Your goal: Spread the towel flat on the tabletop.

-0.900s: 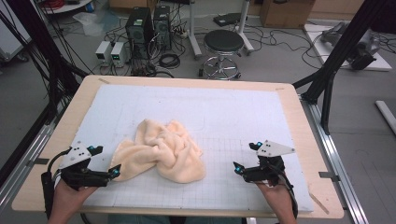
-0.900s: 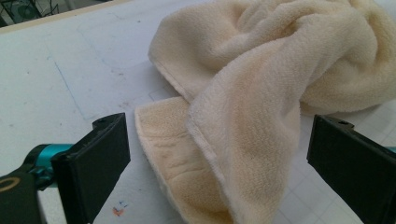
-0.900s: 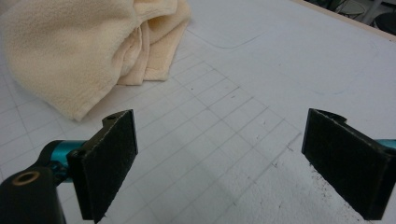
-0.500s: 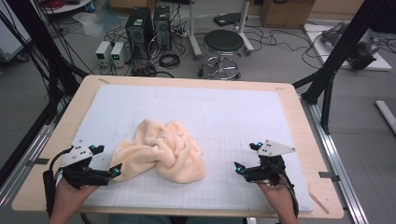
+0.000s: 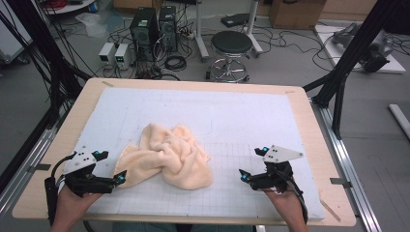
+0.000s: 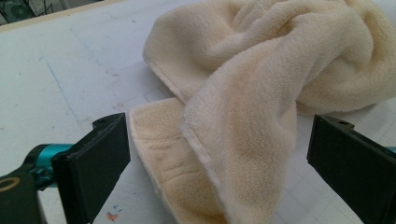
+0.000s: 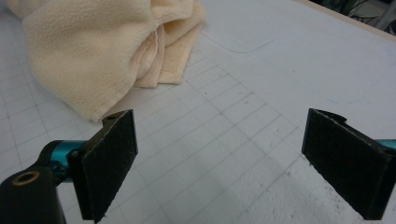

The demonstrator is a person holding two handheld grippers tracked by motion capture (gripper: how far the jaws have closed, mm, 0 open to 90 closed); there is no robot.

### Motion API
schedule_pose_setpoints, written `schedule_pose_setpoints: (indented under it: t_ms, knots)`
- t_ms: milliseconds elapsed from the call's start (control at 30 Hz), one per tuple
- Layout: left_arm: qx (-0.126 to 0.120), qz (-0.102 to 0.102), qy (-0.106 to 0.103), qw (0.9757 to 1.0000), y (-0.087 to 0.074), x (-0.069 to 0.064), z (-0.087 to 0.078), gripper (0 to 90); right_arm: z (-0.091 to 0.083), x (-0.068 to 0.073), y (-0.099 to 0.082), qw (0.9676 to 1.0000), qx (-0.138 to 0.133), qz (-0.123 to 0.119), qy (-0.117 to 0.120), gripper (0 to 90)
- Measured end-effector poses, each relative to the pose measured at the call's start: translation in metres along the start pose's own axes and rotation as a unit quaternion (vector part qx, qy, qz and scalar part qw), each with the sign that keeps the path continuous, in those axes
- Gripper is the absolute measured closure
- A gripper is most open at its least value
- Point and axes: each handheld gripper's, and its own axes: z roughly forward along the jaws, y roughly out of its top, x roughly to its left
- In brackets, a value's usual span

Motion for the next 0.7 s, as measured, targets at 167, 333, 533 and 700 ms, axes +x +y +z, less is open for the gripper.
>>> schedule_pose_setpoints:
  t_ms: [167,333,533,700]
  knots:
    - [0.002,-0.001,0.002,1.0,0.0,0.001,0.0,6.3,0.007,0.002,0.016,0.9997,0.0,-0.008,0.022,9.6]
    - [-0.002,-0.006,0.007,1.0,-0.001,0.002,-0.002,6.3,0.011,0.002,0.028,0.9993,0.0,-0.014,0.033,9.6]
    - [-0.003,-0.007,0.009,0.9999,-0.002,0.003,-0.003,6.3,0.023,0.005,0.05,0.9981,0.004,-0.027,0.054,9.6]
    - [-0.005,-0.008,0.007,0.9999,-0.001,0.002,-0.003,6.3,0.032,0.01,0.068,0.9968,0.003,-0.039,0.07,9.6]
